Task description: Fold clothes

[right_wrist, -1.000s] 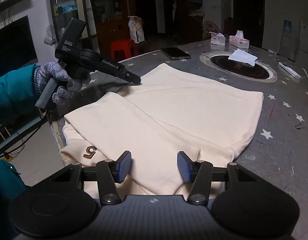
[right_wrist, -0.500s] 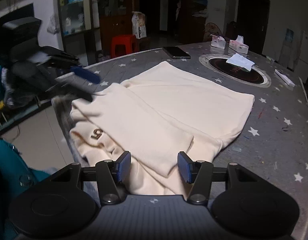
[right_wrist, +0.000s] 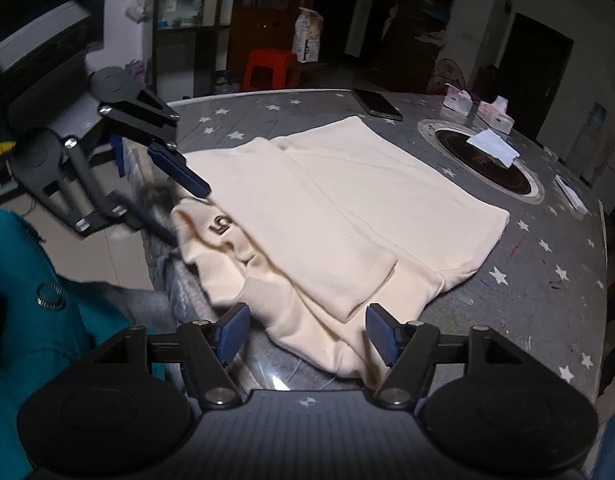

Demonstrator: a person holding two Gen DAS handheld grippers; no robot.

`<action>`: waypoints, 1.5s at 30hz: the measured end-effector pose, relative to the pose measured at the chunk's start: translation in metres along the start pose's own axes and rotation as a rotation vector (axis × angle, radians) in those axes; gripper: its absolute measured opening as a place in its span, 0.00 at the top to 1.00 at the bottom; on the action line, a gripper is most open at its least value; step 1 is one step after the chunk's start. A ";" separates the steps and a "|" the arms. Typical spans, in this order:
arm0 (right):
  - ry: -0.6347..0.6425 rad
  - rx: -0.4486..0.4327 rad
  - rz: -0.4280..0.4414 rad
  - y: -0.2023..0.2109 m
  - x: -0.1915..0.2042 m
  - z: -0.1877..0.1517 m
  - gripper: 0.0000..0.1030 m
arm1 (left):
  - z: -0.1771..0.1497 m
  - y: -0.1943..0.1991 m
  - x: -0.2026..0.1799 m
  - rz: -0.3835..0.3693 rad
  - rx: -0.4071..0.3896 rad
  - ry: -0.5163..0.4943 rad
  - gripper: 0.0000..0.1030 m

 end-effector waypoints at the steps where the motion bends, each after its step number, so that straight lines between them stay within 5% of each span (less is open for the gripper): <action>1: 0.011 0.002 0.000 0.000 0.002 -0.001 0.35 | 0.001 -0.001 0.001 0.003 -0.007 0.004 0.85; 12: 0.112 -0.039 -0.046 -0.009 0.007 0.004 0.32 | 0.042 -0.007 0.046 0.014 -0.085 0.250 0.91; 18: 0.081 -0.077 -0.036 -0.023 -0.004 0.015 0.60 | 0.043 -0.020 0.061 -0.011 -0.053 0.329 0.91; 20: 0.067 -0.075 0.001 -0.027 -0.006 0.017 0.77 | 0.040 -0.018 0.060 -0.021 -0.043 0.334 0.90; 23: 0.034 -0.066 0.035 -0.030 -0.009 0.017 0.84 | 0.032 -0.009 0.057 -0.017 -0.033 0.320 0.80; 26: 0.005 -0.072 0.046 -0.029 -0.015 0.019 0.86 | 0.024 0.003 0.053 0.009 -0.027 0.277 0.53; 35: -0.093 -0.099 0.035 -0.028 -0.033 0.026 0.89 | -0.005 0.008 0.046 0.101 0.032 0.115 0.52; 38: -0.101 -0.102 0.028 -0.027 -0.033 0.025 0.90 | -0.009 0.006 0.047 0.118 0.031 0.082 0.65; 40: -0.107 -0.105 0.020 -0.027 -0.032 0.024 0.90 | -0.009 0.005 0.049 0.142 0.021 0.062 0.85; 45: -0.112 -0.149 -0.004 -0.012 -0.026 0.027 0.92 | 0.002 0.017 0.047 0.121 -0.023 0.100 0.94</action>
Point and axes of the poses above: each gripper's, at about its wrist camera, not at the fingertips, and y roughly against the way its jaws point, x to its left, z to its top, the point moved 10 cm from there along -y, roughly the way its jaws point, and after that the axes turned 15 degrees about y, right-handed, at the moved point
